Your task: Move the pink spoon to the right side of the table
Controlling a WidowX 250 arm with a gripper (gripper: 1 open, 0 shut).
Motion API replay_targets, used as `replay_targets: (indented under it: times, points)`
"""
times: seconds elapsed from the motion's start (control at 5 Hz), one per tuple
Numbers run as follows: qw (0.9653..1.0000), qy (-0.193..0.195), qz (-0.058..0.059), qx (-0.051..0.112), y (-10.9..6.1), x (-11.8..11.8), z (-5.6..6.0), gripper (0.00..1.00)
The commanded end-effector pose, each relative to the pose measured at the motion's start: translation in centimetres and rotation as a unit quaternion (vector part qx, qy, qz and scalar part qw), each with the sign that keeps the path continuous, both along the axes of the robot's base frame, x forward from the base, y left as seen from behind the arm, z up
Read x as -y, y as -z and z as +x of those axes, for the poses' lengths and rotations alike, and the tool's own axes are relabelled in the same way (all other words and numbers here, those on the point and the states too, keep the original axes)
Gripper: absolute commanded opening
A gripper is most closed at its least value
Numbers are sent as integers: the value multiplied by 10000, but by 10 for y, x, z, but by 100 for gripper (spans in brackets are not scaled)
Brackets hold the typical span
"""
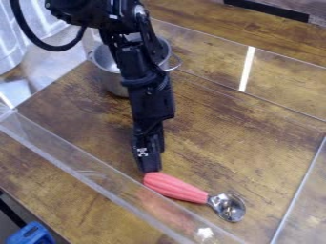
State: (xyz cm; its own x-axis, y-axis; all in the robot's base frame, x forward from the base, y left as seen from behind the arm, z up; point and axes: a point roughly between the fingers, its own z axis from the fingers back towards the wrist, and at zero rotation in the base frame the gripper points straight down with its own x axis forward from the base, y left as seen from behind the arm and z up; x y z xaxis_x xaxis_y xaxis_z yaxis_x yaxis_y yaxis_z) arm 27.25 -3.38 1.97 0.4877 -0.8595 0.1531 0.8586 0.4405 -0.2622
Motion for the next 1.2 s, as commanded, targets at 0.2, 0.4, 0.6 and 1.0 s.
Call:
replay_targets:
  times: [0.2,0.4,0.6,1.0]
  points:
    - [9988,126,-195,-433,17,-2,-12,100]
    - [9982,264,-278,-468,18,22,-13,100]
    - [9970,438,-358,-526,18,45,-13,100]
    - [9914,1083,-433,-587,13,75,-8,100]
